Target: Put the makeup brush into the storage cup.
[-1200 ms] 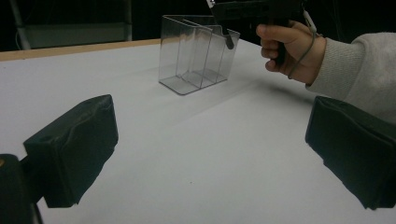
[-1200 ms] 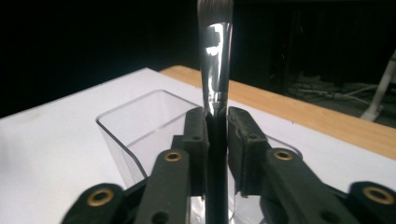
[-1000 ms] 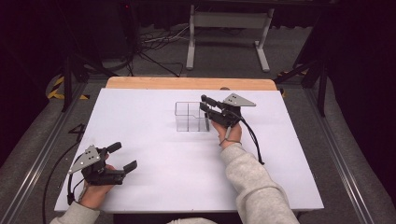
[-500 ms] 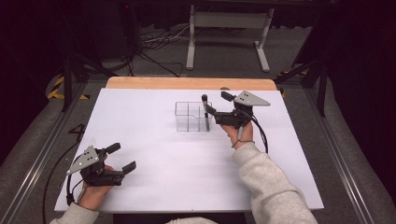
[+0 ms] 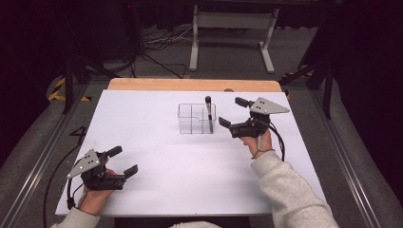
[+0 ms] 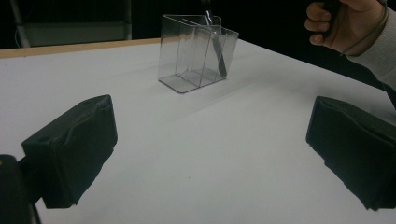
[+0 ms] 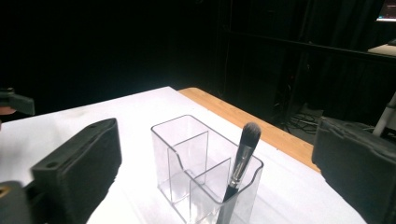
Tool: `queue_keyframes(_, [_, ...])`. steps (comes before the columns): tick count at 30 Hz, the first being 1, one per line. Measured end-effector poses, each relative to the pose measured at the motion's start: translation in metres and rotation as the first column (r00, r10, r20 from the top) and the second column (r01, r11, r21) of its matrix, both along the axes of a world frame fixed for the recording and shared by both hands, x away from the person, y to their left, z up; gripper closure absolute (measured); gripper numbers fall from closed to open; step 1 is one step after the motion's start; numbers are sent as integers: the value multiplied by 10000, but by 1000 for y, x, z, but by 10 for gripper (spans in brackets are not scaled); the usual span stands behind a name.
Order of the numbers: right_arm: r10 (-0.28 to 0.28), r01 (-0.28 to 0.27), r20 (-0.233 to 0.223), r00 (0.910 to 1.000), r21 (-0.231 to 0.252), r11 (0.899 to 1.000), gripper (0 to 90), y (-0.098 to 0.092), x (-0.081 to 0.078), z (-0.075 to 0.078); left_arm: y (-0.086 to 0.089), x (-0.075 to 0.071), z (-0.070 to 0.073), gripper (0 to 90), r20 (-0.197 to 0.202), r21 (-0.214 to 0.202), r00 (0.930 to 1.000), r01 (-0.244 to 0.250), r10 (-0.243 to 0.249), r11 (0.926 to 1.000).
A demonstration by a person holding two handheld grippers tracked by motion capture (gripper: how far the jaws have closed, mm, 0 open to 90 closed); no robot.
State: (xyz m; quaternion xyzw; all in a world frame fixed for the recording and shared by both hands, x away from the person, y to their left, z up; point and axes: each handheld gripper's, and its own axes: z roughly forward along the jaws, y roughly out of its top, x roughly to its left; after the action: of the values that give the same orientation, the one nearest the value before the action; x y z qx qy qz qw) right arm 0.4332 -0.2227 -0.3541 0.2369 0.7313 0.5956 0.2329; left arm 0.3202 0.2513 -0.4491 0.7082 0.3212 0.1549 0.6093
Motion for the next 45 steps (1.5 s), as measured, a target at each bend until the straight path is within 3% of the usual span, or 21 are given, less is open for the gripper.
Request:
queue_keyframes(13, [488, -496, -181, 9986, -495, 9975, 1, -18, -18, 5, 1, 0, 1, 27, 23, -34, 10000, 39, -39, 10000])
queue_keyframes(21, [273, -265, 95, 9996, -688, 9973, 0, -27, -27, 0, 2, 0, 2, 27, 25, -75, 9999, 106, -105, 9999])
queue_keyframes(26, [383, -387, -68, 9992, -770, 9963, 0, -32, -33, -2, 3, 1, 3, 27, 13, -83, 9999, 165, -165, 9998])
queue_keyframes(32, [302, -326, -300, 9991, -824, 9961, 0, -40, -39, -9, 5, 1, 5, 25, -29, -65, 9989, 466, -466, 9989])
queue_keyframes(40, [344, -385, -531, 9980, -783, 9962, 0, -46, -45, -19, 6, 1, 5, 25, -31, -50, 9987, 501, -502, 9987])
queue_keyframes(45, [503, -577, -703, 9963, -1075, 9925, 0, -46, -52, -31, 6, 1, 5, 25, -24, -51, 9985, 546, -546, 9985])
